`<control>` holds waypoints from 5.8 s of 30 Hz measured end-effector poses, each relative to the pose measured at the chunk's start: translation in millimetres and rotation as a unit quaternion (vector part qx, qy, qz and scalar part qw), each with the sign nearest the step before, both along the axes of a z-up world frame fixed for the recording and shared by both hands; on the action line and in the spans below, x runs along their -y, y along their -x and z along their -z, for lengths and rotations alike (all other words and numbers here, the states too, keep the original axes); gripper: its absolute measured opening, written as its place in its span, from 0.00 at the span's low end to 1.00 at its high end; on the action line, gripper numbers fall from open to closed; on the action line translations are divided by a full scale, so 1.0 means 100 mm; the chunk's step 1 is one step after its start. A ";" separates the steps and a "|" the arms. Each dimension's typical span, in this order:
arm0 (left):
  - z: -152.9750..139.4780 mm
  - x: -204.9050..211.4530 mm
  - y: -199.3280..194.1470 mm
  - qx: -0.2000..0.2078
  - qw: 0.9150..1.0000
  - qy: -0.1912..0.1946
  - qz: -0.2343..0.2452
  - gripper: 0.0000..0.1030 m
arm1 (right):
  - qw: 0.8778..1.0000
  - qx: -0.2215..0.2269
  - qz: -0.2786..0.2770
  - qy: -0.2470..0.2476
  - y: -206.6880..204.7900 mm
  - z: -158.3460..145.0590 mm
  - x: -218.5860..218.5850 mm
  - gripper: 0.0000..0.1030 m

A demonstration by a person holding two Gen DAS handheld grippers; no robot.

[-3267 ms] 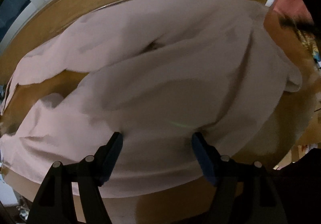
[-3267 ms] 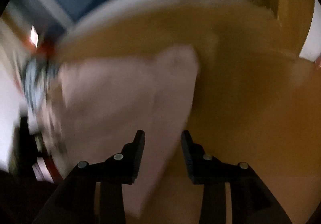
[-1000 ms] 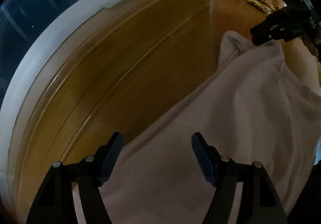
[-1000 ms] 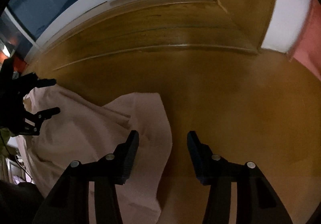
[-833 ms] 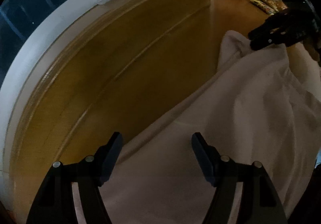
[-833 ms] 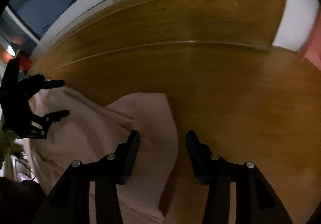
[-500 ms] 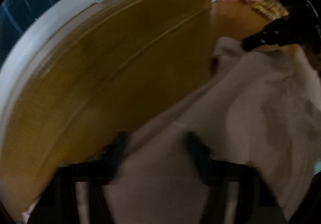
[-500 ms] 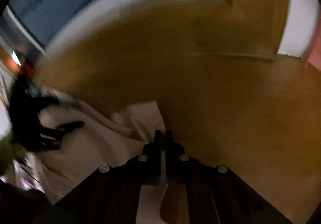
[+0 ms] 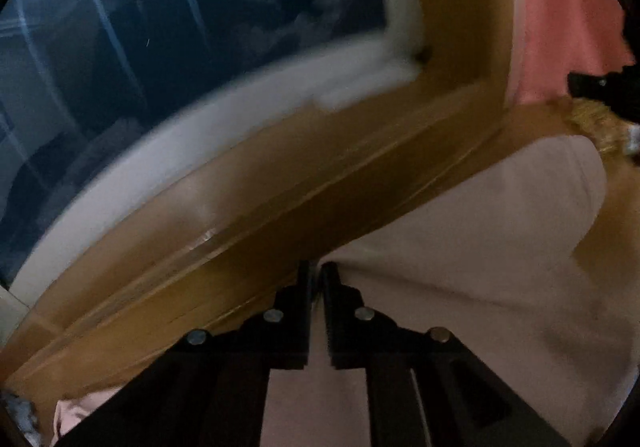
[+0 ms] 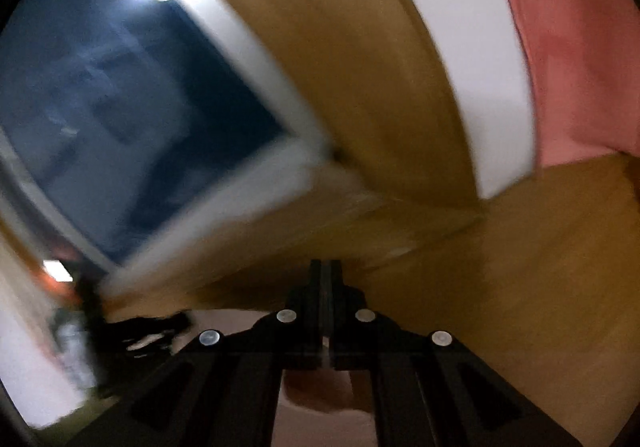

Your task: Fold clothes

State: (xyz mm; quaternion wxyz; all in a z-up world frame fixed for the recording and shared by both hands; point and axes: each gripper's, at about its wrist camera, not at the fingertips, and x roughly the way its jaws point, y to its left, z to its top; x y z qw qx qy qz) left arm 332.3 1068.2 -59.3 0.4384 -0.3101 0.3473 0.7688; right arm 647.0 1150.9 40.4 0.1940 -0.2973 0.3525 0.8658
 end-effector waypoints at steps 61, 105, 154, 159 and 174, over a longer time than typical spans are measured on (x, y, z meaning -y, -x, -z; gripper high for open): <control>0.22 1.51 0.14 0.034 0.984 0.076 -0.158 0.42 | 0.950 0.192 -0.196 -0.149 -0.73 0.68 1.89 0.07; -0.17 4.48 0.34 0.031 0.979 -0.010 -0.203 0.67 | 0.968 0.112 -0.174 -0.140 1.07 0.50 4.05 0.45; 0.02 5.76 2.13 0.134 0.988 -0.047 -0.062 0.67 | 0.975 0.165 -0.145 -0.024 3.70 0.77 5.81 0.24; 0.06 5.82 2.17 0.138 0.987 -0.044 -0.064 0.67 | 0.973 0.146 -0.174 -0.038 3.62 0.58 5.85 0.02; 0.05 5.88 2.30 0.160 0.983 -0.059 -0.075 0.67 | 0.947 0.129 -0.277 -0.094 4.64 0.06 6.23 0.04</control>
